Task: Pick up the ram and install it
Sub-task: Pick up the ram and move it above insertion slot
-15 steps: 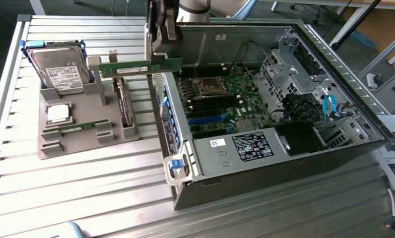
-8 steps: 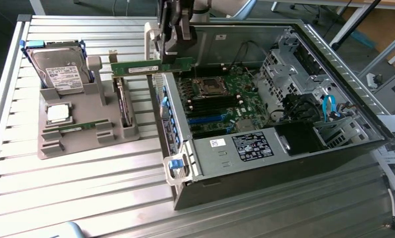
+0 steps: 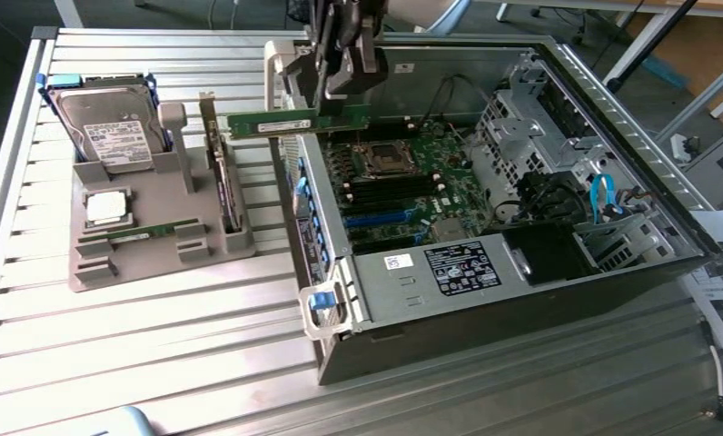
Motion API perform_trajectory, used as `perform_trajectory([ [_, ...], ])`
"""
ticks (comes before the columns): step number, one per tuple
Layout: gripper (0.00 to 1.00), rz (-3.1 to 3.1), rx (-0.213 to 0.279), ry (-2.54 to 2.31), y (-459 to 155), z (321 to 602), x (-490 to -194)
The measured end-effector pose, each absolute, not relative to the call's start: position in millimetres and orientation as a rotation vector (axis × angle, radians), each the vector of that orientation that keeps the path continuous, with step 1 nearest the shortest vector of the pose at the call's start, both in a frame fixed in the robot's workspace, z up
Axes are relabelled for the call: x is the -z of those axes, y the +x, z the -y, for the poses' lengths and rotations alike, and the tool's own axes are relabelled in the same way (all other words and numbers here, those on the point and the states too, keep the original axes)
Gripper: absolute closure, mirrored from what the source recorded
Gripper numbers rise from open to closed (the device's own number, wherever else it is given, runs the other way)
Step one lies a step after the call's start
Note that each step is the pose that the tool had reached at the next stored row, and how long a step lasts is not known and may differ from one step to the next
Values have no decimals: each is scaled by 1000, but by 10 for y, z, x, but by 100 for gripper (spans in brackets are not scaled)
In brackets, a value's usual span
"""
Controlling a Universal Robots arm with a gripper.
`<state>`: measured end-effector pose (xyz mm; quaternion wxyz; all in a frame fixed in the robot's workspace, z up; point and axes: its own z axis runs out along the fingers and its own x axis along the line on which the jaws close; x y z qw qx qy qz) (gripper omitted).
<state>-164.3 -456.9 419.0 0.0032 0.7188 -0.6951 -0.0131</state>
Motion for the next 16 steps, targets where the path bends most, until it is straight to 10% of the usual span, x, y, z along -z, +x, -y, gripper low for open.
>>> perform_trajectory([
  [16, 88, 2179, 41, 2254, -1216, 4569, -4190],
])
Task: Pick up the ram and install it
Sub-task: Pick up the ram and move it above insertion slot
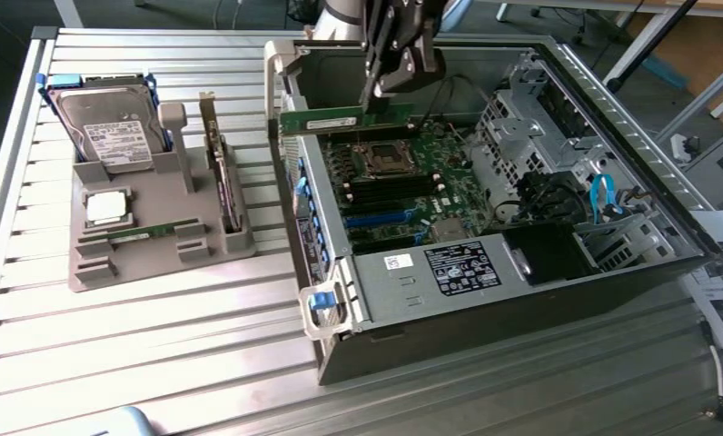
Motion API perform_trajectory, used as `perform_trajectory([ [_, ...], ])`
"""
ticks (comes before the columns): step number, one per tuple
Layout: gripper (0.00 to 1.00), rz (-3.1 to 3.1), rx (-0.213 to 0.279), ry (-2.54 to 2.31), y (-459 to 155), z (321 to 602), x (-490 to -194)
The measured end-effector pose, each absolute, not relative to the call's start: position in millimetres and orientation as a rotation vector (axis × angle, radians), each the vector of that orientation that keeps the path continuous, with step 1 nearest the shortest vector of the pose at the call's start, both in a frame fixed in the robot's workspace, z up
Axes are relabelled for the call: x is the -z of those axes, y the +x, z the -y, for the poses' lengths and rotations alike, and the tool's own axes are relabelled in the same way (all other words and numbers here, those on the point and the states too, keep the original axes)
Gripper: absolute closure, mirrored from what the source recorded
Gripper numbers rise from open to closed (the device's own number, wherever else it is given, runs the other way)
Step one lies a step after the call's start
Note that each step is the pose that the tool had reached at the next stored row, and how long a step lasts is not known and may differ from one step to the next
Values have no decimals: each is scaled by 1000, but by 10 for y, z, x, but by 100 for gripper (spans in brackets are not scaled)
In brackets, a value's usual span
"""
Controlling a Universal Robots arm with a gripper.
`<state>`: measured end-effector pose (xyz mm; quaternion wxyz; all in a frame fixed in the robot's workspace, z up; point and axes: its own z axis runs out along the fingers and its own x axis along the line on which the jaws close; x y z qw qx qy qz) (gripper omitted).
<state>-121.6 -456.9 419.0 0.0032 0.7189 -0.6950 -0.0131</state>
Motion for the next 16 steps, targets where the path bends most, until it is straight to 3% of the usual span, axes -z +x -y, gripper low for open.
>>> perform_trajectory([
  [16, 88, 2179, 41, 2254, -913, 4569, -4191],
])
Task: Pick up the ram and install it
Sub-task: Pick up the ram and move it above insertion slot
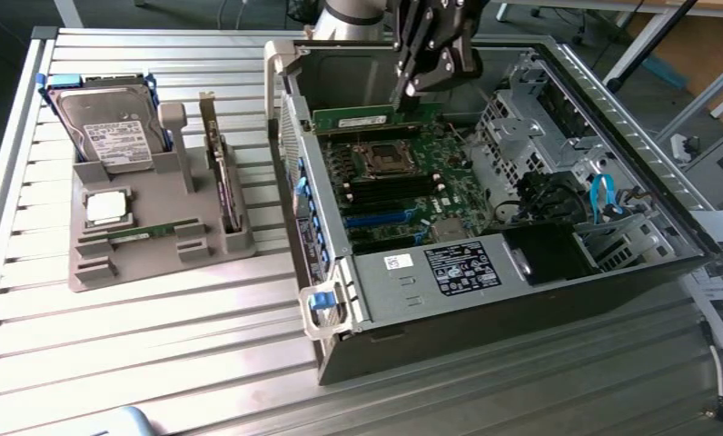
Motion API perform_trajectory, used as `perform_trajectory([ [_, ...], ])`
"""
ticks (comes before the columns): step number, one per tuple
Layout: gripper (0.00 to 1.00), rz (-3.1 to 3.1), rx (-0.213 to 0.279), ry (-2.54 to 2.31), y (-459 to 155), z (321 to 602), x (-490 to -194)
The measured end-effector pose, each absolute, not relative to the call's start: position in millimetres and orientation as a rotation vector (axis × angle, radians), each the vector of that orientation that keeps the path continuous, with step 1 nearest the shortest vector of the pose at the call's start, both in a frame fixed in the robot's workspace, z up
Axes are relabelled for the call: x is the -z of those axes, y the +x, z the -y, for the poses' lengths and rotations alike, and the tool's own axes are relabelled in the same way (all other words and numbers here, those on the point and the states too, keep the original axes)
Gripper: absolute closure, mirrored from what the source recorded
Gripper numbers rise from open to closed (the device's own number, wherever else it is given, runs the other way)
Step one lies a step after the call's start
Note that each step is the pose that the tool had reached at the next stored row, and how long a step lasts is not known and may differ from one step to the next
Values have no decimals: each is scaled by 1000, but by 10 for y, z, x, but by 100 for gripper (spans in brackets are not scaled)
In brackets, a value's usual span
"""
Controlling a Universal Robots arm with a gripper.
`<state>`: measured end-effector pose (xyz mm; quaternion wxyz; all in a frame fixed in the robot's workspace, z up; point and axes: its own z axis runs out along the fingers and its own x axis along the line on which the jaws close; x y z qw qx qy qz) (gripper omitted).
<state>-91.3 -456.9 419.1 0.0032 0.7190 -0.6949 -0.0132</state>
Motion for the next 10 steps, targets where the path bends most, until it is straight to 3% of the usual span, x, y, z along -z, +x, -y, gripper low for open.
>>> perform_trajectory([
  [10, 88, 2179, 42, 2254, -882, 4569, -4191],
])
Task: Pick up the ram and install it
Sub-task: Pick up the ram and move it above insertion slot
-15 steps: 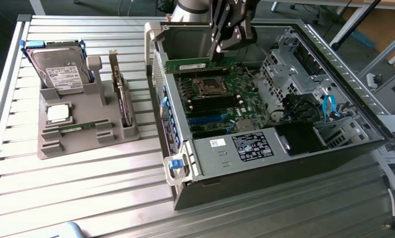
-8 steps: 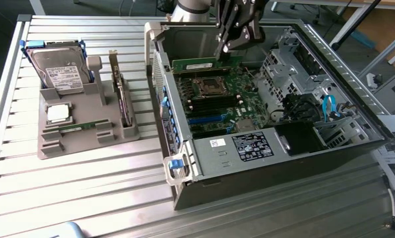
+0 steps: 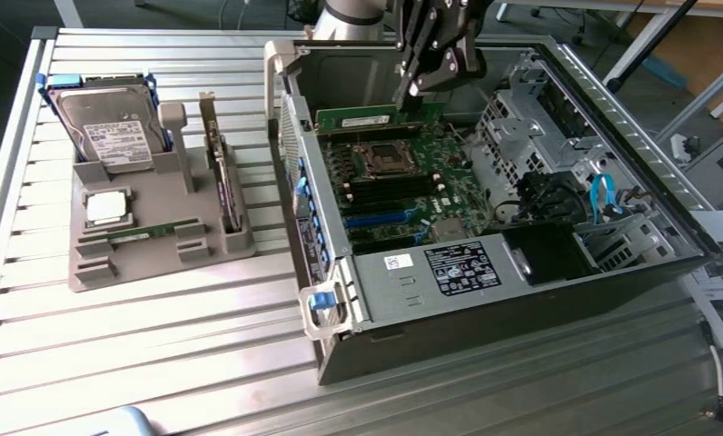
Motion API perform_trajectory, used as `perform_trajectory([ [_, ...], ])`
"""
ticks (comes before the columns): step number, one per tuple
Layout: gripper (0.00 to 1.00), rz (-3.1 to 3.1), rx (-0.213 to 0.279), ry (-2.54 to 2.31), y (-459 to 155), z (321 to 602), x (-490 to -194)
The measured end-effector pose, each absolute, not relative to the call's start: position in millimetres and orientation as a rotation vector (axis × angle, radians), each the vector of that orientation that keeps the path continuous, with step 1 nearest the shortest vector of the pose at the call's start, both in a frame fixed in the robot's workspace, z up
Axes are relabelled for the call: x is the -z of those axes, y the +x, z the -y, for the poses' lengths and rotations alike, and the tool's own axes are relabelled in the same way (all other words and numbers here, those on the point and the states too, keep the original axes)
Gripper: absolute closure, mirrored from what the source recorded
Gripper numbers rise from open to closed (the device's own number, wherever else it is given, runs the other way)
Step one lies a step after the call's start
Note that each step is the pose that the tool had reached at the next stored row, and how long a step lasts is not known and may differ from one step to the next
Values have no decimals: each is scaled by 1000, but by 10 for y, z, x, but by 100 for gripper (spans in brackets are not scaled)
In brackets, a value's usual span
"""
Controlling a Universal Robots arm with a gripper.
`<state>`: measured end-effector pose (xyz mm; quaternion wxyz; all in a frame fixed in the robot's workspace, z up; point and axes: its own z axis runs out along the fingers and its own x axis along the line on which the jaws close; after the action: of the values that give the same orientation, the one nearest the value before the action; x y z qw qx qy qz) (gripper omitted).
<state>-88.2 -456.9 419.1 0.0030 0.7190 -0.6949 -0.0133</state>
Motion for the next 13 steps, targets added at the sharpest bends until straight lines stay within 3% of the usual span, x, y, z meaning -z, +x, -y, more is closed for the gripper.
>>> perform_trajectory([
  [13, 88, 2190, 68, 2267, -882, 4571, -4190],
])
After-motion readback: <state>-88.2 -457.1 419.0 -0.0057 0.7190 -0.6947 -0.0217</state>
